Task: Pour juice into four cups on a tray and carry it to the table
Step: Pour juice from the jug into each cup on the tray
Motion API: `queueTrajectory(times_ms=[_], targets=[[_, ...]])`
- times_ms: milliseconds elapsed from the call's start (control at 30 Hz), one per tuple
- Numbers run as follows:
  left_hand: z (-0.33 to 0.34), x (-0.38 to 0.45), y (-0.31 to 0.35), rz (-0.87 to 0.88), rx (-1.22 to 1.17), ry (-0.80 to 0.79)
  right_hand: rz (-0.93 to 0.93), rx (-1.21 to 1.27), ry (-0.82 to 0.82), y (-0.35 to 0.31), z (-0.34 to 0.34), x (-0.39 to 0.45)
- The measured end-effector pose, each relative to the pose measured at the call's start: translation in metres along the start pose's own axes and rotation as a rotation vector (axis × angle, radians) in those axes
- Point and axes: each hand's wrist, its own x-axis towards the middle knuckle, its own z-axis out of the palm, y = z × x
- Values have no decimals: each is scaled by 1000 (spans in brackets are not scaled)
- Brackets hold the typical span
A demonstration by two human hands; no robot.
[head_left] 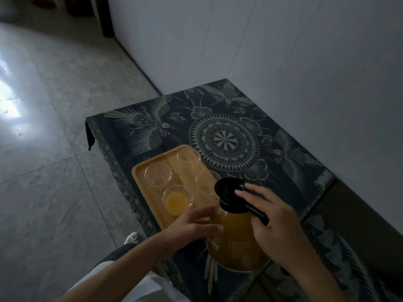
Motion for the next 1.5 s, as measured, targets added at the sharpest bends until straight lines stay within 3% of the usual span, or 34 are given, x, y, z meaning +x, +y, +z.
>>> queueTrajectory(times_ms=[333,1500], targets=[[8,39,-6,-210,-67,-76,129,-68,-75,17,3,17],[-27,90,-6,-403,-383,-318,325,-185,-409,9,-3,109]])
